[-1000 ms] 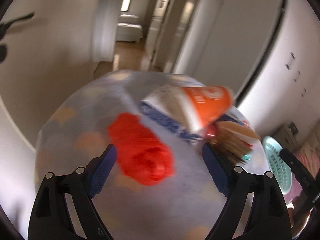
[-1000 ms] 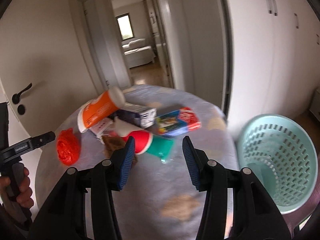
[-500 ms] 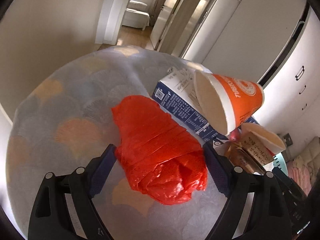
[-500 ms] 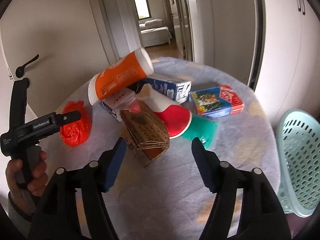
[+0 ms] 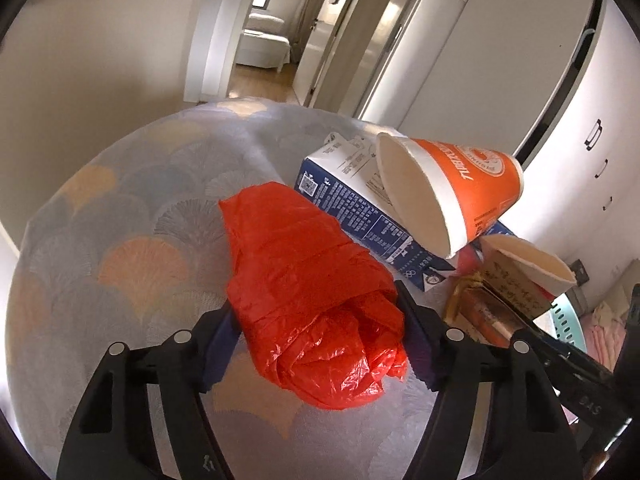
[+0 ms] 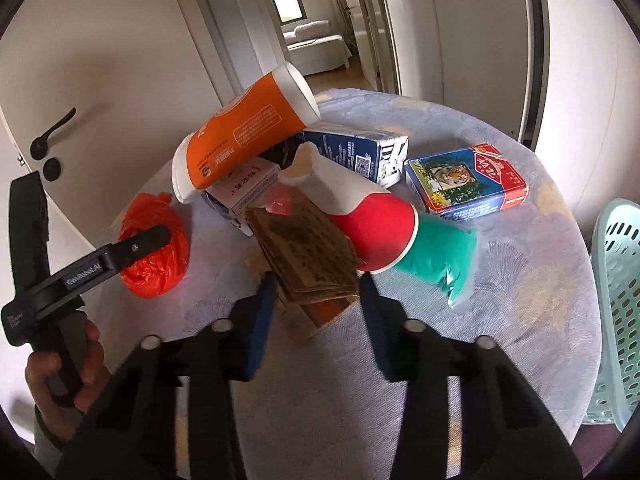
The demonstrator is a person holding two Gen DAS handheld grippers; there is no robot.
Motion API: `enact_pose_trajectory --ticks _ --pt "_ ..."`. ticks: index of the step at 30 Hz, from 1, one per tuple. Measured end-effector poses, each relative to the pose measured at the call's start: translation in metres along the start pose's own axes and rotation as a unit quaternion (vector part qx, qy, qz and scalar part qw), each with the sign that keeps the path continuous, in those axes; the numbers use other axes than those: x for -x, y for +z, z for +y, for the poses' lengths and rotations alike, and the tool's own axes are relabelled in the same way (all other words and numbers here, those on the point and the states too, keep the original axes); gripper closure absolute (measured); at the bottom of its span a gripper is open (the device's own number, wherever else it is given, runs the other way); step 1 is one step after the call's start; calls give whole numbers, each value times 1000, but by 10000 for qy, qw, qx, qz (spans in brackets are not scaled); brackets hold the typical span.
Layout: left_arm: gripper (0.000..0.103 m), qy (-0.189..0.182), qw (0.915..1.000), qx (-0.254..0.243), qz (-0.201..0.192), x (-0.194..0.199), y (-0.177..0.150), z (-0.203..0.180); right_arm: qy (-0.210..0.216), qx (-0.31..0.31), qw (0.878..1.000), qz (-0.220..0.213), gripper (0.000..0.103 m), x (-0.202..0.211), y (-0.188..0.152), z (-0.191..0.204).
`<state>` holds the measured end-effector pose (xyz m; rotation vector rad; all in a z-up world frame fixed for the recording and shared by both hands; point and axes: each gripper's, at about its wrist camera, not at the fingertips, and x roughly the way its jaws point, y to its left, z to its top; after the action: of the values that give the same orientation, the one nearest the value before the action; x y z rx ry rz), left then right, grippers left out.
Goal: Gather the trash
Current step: 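Grasp the red plastic bag with the left tool while the right tool grasps the brown paper bag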
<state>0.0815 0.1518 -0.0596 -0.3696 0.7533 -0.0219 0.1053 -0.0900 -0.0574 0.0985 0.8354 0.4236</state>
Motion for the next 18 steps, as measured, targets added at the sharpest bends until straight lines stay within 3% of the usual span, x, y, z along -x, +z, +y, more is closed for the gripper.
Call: enact_pose_trajectory --ticks 2,10,13,18 --pt "34 -35 10000 51 -58 1 0 2 33 61 10000 60 76 -2 -1 4" --pt "35 -202 9995 182 -142 5 1 9 573 398 9975 116 76 10 -11 37" --pt "35 -257 9994 148 -156 6 0 8 322 428 9985 131 42 10 -12 38" --pt "35 -414 9988 132 -204 11 -1 9 329 218 9990 203 42 -2 -8 32"
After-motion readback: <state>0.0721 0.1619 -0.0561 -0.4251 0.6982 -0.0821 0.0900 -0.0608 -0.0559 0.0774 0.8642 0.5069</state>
